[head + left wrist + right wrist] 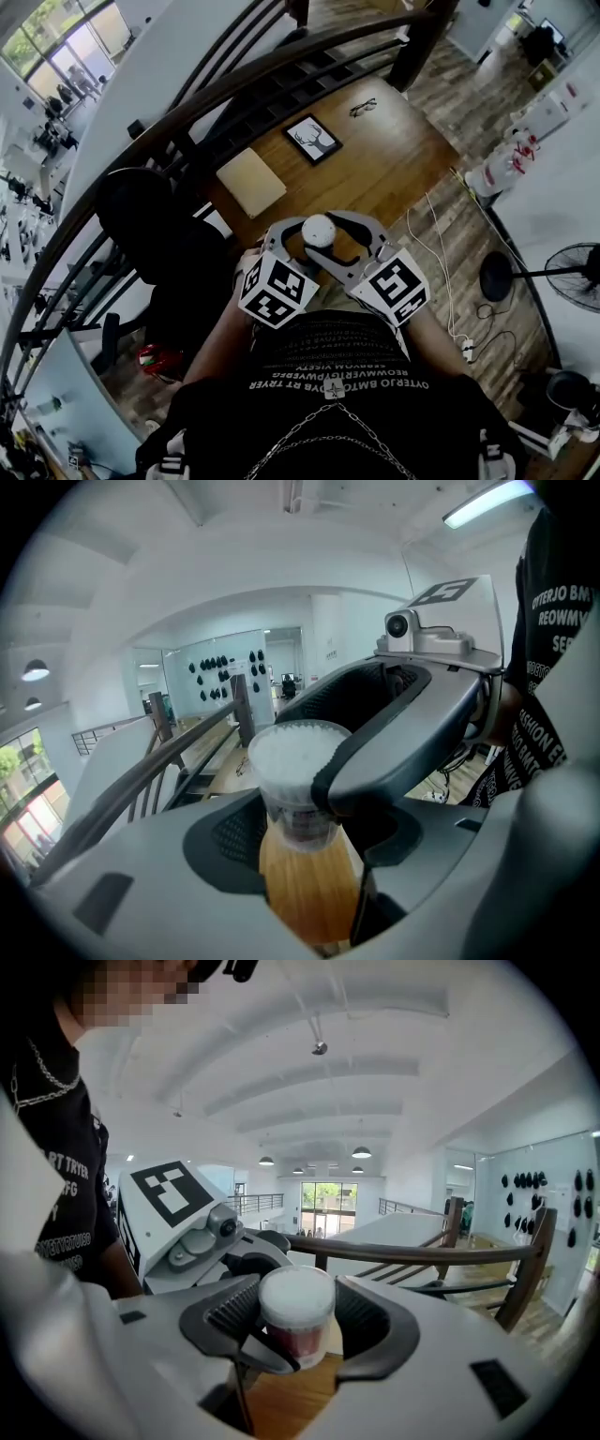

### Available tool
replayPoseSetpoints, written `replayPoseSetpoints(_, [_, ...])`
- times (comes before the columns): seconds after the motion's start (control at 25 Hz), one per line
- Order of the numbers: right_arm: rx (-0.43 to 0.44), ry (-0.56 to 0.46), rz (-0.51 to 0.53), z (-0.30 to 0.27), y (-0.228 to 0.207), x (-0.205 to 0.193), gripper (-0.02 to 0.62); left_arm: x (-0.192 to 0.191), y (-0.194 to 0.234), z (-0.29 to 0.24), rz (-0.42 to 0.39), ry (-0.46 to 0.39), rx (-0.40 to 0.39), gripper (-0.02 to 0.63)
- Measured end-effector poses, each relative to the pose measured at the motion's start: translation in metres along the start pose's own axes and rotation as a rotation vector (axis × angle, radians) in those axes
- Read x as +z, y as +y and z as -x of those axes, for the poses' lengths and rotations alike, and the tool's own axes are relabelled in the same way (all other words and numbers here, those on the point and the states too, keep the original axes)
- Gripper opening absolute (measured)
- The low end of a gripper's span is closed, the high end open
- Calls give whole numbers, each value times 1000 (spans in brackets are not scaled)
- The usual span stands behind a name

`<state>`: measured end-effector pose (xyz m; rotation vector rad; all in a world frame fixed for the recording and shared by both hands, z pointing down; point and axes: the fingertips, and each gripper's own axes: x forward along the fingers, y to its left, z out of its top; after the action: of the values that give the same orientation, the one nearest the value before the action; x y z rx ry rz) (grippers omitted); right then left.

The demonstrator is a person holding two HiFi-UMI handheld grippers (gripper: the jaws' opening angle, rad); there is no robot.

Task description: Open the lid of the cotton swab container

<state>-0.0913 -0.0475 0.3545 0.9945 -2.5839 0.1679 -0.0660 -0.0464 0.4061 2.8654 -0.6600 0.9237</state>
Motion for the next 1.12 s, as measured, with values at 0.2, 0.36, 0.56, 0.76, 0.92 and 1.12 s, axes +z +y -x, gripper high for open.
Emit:
replayPoseSetpoints(0.2, [23, -8, -147, 1, -7, -5, 253, -2, -1, -1, 15, -17, 0, 264])
replayPoseSetpoints(0.36, [38, 1, -241, 0, -8, -9, 252, -6, -1, 0, 29, -26, 12, 259])
replayPoseSetpoints(0.56, [19, 14, -281, 6, -6, -19, 245, -11, -10, -3, 36, -6, -10, 256])
replayPoseSetpoints(0.76, [94, -19, -503, 16, -11, -21, 242, -11, -17, -5, 11, -21, 27, 246])
replayPoseSetpoints(0.92, [98, 15, -445, 21, -7, -28, 245, -14, -27, -8, 23, -1, -17, 249])
replayPoseSetpoints(1.12, [126, -62, -501, 30, -7, -23, 256, -9, -35, -5, 80, -32, -86, 253])
